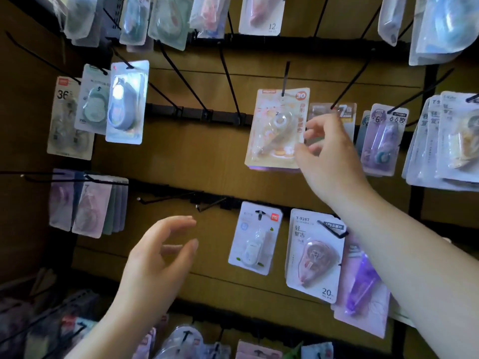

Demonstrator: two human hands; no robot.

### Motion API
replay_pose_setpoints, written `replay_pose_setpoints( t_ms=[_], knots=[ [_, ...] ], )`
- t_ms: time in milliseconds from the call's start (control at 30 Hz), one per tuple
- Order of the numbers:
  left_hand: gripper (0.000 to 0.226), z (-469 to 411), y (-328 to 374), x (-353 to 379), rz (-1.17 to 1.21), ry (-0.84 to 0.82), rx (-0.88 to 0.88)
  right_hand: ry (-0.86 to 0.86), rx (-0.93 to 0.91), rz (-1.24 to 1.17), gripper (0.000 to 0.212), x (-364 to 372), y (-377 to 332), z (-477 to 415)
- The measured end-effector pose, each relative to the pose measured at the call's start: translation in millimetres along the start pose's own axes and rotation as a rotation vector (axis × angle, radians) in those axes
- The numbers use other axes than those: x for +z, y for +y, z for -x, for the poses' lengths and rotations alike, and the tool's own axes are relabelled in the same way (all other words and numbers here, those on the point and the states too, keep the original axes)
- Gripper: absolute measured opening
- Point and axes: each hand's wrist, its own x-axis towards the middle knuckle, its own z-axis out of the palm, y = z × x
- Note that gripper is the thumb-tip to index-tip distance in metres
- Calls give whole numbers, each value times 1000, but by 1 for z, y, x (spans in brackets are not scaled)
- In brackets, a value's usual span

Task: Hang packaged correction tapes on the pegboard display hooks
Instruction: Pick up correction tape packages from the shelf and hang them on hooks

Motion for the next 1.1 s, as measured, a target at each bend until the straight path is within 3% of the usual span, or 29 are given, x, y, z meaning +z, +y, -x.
replay_pose_setpoints(
  t_ms=[67, 233, 367, 433, 500, 600, 667, 800, 933, 1033, 1100],
  knots=[
    [35, 24, -10, -5, 9, -22, -81, -103, -21, -84, 6, -9, -6, 32],
    [28, 101, -31, -7, 38, -198, -277, -418, 154, -314, 10, -16, 3, 132],
    [17, 175, -64, -4, 61, -337, -539, -682, 545, -429, 25, 3, 35, 233],
    [10, 211, -85, -1, 0, -463, -657, -848, 754, -373, 21, 18, 57, 285],
    [19, 245, -110, 6, -68, -589, -805, -953, 960, -350, 16, 37, 85, 334],
    [18, 284, -139, 26, -130, -723, -987, -884, 1406, -395, 19, 69, 120, 396],
    [22, 308, -155, 44, -135, -785, -1090, -824, 1573, -343, 26, 87, 133, 437],
    [25, 358, -189, 79, -111, -870, -1254, -888, 1511, -135, 34, 113, 152, 505],
    [8, 408, -220, 103, -138, -976, -1350, -905, 1395, -27, 33, 116, 183, 522],
    [4, 442, -236, 109, -162, -965, -1383, -988, 1322, 122, 9, 116, 194, 542],
    [5, 455, -239, 116, -166, -973, -1382, -1094, 1192, 236, 36, 119, 199, 563]
  ],
)
